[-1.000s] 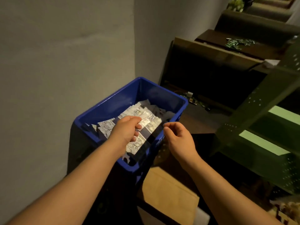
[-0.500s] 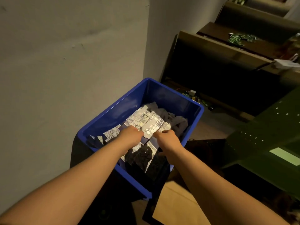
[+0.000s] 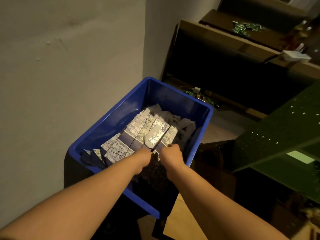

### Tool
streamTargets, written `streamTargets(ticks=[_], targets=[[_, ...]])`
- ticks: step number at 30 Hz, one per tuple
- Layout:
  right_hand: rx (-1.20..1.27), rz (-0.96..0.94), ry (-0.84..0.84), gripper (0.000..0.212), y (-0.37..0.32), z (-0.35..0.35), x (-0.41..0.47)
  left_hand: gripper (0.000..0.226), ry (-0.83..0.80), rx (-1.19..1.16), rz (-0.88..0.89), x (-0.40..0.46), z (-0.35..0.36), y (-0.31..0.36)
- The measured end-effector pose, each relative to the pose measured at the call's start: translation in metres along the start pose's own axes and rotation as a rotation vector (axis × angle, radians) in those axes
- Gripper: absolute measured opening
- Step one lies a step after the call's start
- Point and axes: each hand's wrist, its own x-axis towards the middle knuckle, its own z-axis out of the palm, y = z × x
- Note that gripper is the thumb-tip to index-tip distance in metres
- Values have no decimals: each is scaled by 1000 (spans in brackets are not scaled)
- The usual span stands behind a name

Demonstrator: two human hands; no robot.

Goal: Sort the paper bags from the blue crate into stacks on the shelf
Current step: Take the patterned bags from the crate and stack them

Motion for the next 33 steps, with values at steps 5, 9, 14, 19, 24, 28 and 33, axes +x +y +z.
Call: streamTargets(ticks=[5, 9, 14, 19, 24, 28, 33], targets=[[46, -72, 5, 49, 2, -7, -9, 27, -6, -39, -33, 13, 6, -3], [74, -102, 37, 49, 0, -6, -12, 35, 184, 301, 134, -2, -1, -4], [68, -105, 26, 49, -1, -5, -16, 26, 66, 225, 119, -3, 7, -7], [58, -226, 15, 53, 2, -4, -20, 18, 165, 296, 221, -12, 2, -8], [16, -438, 108, 49, -1, -11, -27, 12, 200, 259, 389, -47, -22, 5], [60, -509, 212, 67, -6, -19, -35, 18, 206, 90, 511, -67, -44, 0], [428, -416, -103, 51, -23, -37, -46, 22, 42, -267, 535, -82, -59, -8]])
